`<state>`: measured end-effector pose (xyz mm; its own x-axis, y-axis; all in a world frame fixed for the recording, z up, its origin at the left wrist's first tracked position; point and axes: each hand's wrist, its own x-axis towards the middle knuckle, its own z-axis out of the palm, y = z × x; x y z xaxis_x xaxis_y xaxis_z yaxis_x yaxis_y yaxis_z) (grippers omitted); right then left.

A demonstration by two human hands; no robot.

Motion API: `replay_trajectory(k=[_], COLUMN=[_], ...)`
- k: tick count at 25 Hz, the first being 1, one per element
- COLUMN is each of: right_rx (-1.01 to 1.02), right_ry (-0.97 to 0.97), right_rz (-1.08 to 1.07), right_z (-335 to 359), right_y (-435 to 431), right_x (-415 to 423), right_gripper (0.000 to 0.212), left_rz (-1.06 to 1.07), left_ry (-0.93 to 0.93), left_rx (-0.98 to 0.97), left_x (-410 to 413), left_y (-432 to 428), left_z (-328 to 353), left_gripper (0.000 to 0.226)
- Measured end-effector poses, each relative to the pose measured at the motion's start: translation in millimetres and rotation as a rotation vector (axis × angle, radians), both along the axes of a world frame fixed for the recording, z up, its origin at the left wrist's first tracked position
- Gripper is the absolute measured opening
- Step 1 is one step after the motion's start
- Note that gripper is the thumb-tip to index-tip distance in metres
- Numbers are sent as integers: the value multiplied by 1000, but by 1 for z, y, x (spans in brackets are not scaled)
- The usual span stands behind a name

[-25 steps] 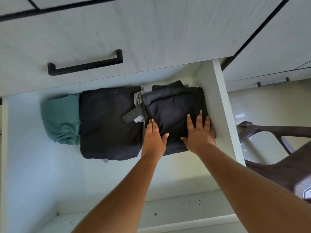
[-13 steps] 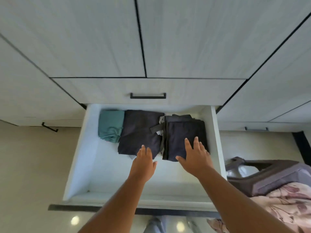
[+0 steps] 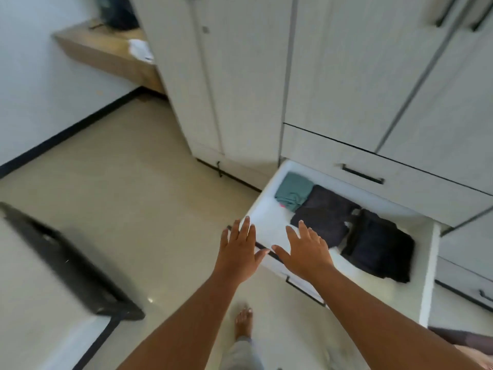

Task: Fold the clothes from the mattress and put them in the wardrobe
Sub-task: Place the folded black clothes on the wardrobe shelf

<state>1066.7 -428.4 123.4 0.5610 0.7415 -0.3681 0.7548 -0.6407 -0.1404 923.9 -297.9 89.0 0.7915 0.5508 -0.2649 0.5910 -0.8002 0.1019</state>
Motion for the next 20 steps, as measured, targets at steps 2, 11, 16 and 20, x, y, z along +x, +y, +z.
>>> replay_trajectory(k=[2, 11, 16, 20], right_rx=[23, 47, 14, -1], right_ry=[17, 13, 86, 155], right_rz=[108, 644, 954, 1184], right_z=[14, 34, 22, 23], right_y=[35, 225, 315, 353], right_x=[-45, -288, -450, -571], right_gripper=[95, 86, 74, 79], left_rz=[141, 862, 1211, 1468], left_ry=[-22, -134, -115, -100], left_rx=[13, -27, -94, -85], left_x=[-67, -357, -507, -608], left_y=[22, 115, 136, 132], left_z=[7, 18, 10, 11], left_gripper=[89, 115, 84, 81])
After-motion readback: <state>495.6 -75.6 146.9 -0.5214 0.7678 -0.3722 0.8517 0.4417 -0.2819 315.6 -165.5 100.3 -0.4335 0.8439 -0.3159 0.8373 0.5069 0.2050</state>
